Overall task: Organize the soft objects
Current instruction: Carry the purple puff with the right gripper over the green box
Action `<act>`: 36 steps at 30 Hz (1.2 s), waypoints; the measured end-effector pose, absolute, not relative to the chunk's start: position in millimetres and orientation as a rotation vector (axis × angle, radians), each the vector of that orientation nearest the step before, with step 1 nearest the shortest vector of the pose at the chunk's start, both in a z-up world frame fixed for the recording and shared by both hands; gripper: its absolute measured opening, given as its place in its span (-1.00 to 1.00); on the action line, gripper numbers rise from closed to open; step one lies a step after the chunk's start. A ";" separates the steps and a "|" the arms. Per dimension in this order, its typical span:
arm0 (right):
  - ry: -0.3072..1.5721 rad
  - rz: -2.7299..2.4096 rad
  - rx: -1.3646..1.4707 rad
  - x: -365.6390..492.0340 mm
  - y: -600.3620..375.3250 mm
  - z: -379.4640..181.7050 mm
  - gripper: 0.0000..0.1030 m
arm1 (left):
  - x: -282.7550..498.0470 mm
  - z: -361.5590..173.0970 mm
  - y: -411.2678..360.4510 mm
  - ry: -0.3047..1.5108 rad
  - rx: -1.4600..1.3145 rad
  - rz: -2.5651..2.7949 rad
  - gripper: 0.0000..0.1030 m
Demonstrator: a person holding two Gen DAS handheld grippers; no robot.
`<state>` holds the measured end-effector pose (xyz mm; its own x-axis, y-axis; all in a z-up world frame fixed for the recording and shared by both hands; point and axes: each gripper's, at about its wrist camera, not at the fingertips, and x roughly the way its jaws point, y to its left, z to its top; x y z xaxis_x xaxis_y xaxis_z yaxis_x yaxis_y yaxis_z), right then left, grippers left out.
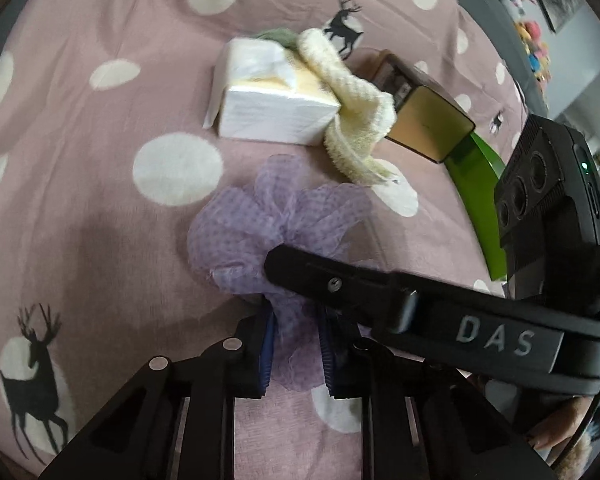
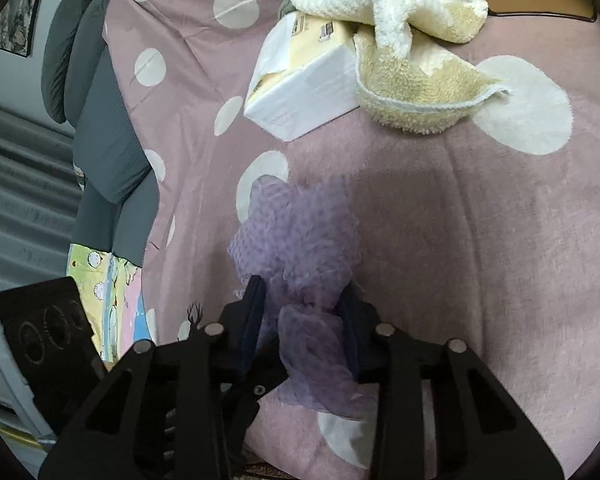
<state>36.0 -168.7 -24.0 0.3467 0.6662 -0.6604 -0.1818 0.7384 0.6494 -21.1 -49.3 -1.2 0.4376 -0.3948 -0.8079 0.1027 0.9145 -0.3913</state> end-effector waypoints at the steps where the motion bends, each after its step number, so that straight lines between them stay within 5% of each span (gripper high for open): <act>1: 1.081 0.589 0.522 34.1 -169.3 -22.6 -0.40 | -21.8 2.8 -51.2 1.071 -0.290 -0.316 -0.62; 36: 0.520 0.299 0.589 -3.6 -349.6 121.6 -0.37 | 18.9 142.5 -220.5 0.675 -0.043 -0.712 -0.63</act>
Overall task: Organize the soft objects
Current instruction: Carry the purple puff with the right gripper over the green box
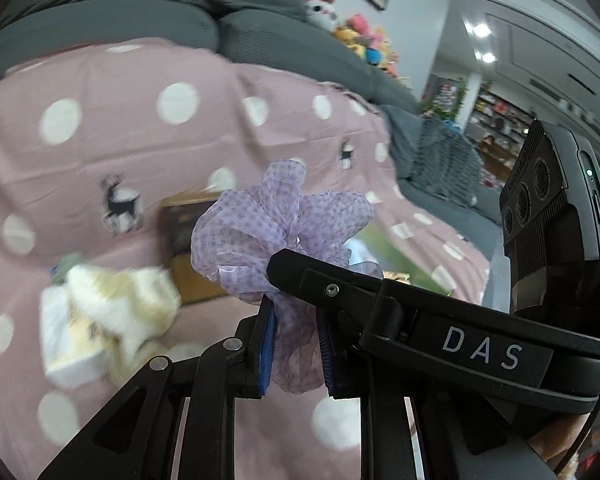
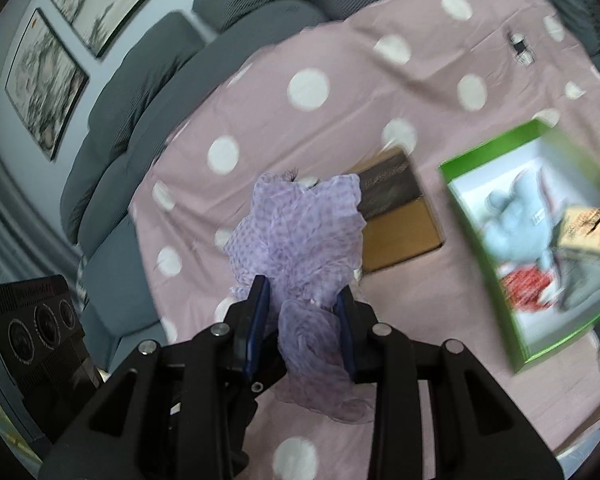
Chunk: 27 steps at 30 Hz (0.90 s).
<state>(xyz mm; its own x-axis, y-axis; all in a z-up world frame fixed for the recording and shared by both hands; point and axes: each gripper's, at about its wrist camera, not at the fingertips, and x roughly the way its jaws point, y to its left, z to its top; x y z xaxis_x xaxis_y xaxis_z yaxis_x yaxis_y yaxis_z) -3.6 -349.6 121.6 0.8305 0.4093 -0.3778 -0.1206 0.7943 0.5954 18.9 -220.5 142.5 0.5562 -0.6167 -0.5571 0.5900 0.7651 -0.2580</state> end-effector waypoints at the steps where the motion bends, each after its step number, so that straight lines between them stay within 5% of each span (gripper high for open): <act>1: 0.509 0.283 0.595 -1.9 -357.2 122.9 -0.36 | 25.8 143.9 -230.4 0.666 -0.041 -0.734 -0.63; 13: 0.393 0.088 0.685 23.1 -445.9 116.9 -0.36 | 83.4 131.2 -314.7 0.656 -0.042 -0.922 -0.63; 27: 0.477 -0.095 0.831 62.9 -507.3 49.3 -0.37 | 129.5 60.8 -379.4 0.833 -0.073 -0.991 -0.63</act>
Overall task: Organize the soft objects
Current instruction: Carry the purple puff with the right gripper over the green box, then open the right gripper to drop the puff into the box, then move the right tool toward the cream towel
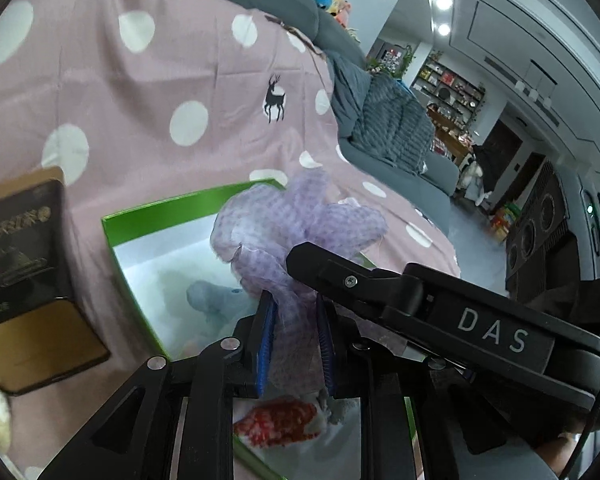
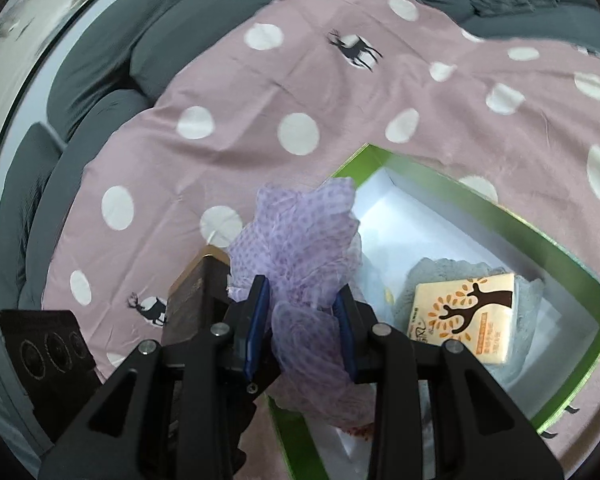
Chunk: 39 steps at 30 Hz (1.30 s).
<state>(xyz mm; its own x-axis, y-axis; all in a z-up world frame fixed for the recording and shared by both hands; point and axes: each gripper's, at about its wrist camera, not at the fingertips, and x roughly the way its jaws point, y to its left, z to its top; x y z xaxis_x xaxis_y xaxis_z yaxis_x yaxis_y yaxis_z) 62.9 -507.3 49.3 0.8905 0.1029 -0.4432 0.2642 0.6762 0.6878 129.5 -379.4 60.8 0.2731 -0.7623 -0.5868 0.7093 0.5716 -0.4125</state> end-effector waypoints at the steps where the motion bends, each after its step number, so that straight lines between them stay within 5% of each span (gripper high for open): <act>1: 0.474 -0.089 0.849 64.6 -510.0 45.7 -0.37 | 131.7 58.9 -380.5 0.835 -0.085 -0.994 -0.63; 8: 0.448 -0.123 0.915 65.3 -521.3 37.2 -0.28 | 134.1 55.6 -385.0 0.878 -0.129 -0.999 -0.59; 15: 0.427 -0.176 0.920 54.1 -523.7 44.5 0.01 | 120.8 69.4 -383.0 0.818 -0.023 -0.942 0.34; 21: 0.404 -0.188 0.887 42.3 -520.5 55.8 0.52 | 121.6 78.2 -374.4 0.829 -0.023 -0.934 0.61; 29: 0.364 -0.257 0.785 19.7 -504.9 82.0 0.84 | 112.4 101.3 -344.7 0.822 -0.054 -0.930 0.87; 39: 0.339 -0.261 0.695 -23.4 -480.6 105.5 0.98 | 76.3 135.0 -243.1 0.780 -0.148 -0.773 0.89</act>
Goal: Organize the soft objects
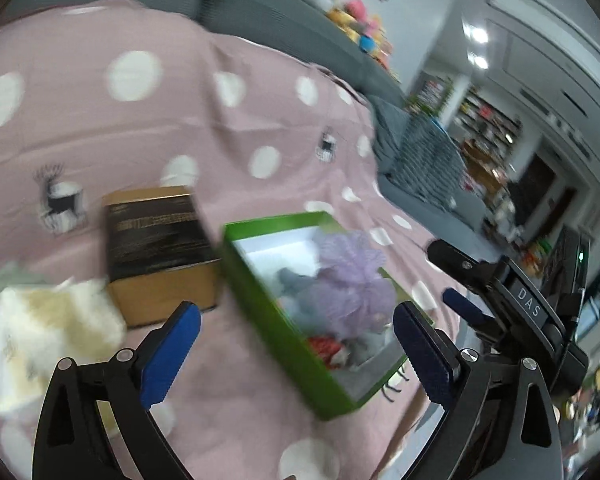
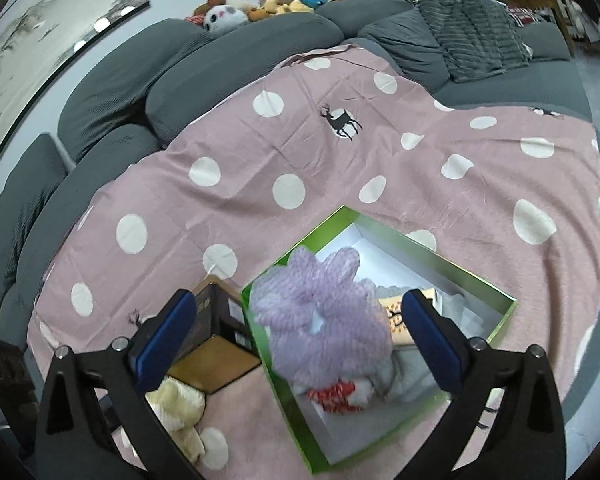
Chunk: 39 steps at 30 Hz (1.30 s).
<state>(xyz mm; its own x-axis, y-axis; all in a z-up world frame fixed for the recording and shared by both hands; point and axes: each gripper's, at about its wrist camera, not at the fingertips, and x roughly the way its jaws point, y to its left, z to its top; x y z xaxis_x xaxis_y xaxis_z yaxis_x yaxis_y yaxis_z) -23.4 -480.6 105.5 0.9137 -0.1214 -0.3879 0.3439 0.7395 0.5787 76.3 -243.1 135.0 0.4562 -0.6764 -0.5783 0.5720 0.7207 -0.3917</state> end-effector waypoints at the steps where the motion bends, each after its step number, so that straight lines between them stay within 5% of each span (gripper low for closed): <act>1: 0.343 -0.261 0.689 -27.7 -478.2 106.3 0.98 | 71.0 134.8 -224.4 0.786 -0.165 -0.744 0.89; 12: 0.500 -0.159 0.583 -46.5 -414.7 92.1 0.98 | 5.4 85.8 -61.7 0.844 -0.264 -0.358 0.89; 21: 0.680 0.190 0.584 35.3 -308.6 64.8 0.92 | -35.7 48.1 18.6 0.878 -0.399 -0.176 0.89; 26: 0.782 0.302 0.586 94.9 -247.8 44.4 0.58 | -43.8 38.7 36.3 0.898 -0.454 -0.160 0.89; 29: 0.817 0.309 0.578 123.9 -228.4 31.4 0.17 | -48.4 38.0 46.4 0.894 -0.452 -0.142 0.89; 31: 0.876 0.285 0.563 139.8 -221.9 19.5 -0.49 | -50.3 37.4 52.8 0.893 -0.461 -0.136 0.89; 33: 0.897 0.262 0.547 142.5 -221.8 14.6 -0.84 | -52.1 37.0 58.6 0.892 -0.478 -0.133 0.89; 39: 0.735 0.316 0.503 81.6 -238.9 56.6 -0.85 | -53.8 39.0 70.0 0.879 -0.513 -0.118 0.89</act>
